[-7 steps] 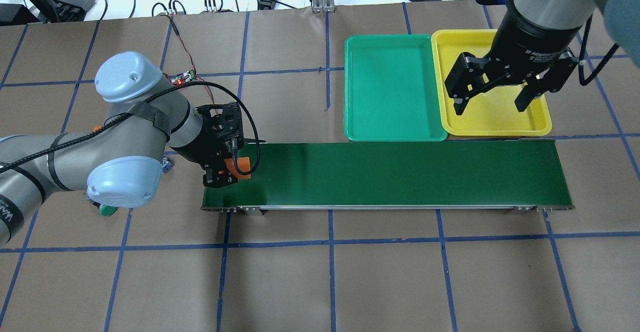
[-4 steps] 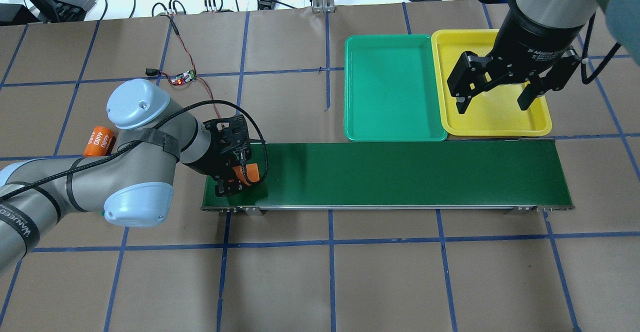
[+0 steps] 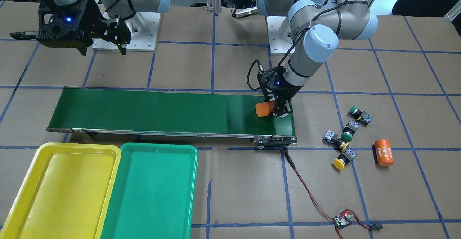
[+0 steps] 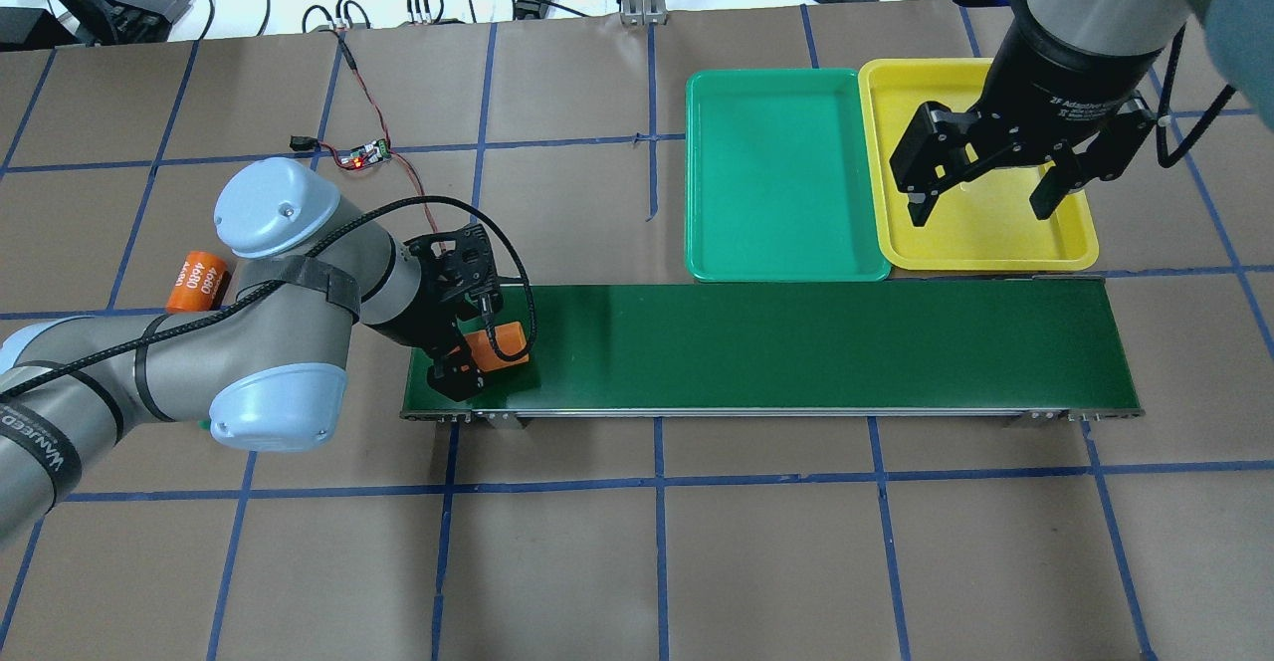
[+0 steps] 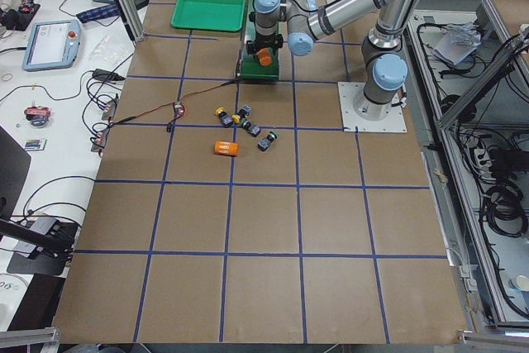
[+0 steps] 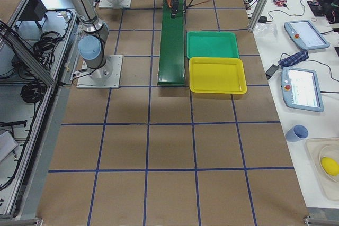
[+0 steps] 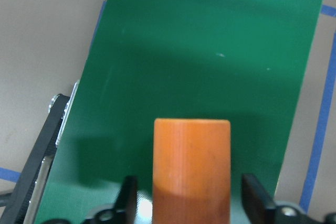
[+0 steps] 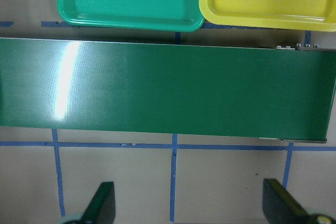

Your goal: Sort buttons by color to trays

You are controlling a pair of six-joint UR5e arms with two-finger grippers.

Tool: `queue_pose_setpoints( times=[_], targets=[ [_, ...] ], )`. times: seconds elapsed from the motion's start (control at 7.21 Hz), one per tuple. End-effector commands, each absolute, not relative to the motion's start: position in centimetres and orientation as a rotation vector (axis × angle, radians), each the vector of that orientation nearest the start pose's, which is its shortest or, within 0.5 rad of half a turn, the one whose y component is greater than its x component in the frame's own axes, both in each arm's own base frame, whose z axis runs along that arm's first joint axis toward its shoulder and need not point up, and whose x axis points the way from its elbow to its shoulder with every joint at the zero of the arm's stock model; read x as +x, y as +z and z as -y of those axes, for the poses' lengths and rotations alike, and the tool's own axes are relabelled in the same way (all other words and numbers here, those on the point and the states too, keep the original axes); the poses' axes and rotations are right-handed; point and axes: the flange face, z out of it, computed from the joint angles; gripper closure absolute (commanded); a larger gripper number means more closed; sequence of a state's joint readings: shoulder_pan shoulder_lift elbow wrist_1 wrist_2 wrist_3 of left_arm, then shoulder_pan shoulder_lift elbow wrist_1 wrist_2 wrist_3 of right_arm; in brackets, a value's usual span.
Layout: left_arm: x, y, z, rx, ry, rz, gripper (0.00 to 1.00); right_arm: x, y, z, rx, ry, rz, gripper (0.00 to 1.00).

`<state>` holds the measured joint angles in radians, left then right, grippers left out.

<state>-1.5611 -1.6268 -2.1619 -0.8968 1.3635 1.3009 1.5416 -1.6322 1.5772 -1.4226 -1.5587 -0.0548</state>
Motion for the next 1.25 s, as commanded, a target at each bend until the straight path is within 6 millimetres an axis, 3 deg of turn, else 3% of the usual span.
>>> queue_pose_setpoints(
  times=[0.0,0.14,0.28,0.55,0.83,1.11],
  targets=[
    [-14.6,27.6,44.5,1.964,-0.270,-2.561,0.00,12.1,49.9,45.9,-0.038,0.148,-3.123,0.00],
    [-11.8,27.8,45.3,1.876,-0.266,-2.619,0.00,12.1,49.9,45.9,-0.037,0.148,-3.122,0.00],
    [-7.4,28.2,46.0,1.732,-0.220,-2.682,0.00,12.1,49.9,45.9,-0.040,0.150,-3.124,0.00],
    [-0.4,28.9,45.9,1.467,-0.098,-2.874,0.00,12.1,50.0,45.8,-0.038,0.155,-3.126,0.00],
    [9.8,28.1,47.1,1.056,-0.068,-3.074,0.00,12.1,50.0,45.9,-0.037,0.143,-3.121,0.00],
    [13.4,29.0,51.8,0.758,-0.093,-3.137,0.00,12.3,49.3,46.6,-0.036,0.148,-3.107,0.00]
  ],
)
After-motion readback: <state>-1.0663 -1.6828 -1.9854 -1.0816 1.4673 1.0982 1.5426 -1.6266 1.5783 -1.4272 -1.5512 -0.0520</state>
